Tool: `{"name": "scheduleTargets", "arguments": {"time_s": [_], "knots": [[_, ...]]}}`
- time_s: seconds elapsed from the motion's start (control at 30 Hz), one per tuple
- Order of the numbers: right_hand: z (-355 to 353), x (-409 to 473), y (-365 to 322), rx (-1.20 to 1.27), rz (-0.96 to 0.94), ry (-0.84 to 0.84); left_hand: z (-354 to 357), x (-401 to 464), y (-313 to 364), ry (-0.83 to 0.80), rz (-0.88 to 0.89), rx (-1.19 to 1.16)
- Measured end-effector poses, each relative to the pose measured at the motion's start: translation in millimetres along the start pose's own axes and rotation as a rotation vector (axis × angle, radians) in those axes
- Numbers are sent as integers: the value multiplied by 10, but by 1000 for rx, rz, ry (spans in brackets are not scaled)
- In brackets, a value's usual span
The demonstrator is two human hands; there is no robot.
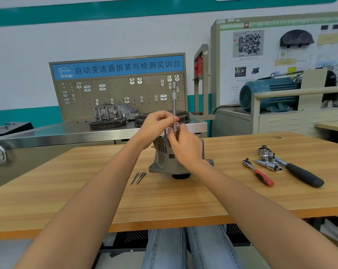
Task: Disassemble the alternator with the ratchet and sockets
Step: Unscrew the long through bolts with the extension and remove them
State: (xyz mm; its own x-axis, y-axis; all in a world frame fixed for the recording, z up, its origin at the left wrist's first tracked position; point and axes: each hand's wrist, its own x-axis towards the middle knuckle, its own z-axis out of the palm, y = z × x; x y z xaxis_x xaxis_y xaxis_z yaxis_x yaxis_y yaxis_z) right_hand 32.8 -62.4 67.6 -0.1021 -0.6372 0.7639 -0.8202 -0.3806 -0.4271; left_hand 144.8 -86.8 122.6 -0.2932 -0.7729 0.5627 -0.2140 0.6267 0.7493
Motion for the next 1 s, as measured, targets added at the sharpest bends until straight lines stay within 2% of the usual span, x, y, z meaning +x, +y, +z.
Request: {"name": "scheduleTargets", "arguments": {"time_s": [0.2,0.5,0.73,1.0], "knots": [[8,22,81,123,-13,-10,8,8,-17,41,12,9],[3,23,100,81,-97,-33,43,-14,17,-4,10,10],[-17,19,93,63,-86,-65,0,-32,30,-22,3,6],[-26,10,89,97,-53,-78,19,-5,-8,31,21,9]]}}
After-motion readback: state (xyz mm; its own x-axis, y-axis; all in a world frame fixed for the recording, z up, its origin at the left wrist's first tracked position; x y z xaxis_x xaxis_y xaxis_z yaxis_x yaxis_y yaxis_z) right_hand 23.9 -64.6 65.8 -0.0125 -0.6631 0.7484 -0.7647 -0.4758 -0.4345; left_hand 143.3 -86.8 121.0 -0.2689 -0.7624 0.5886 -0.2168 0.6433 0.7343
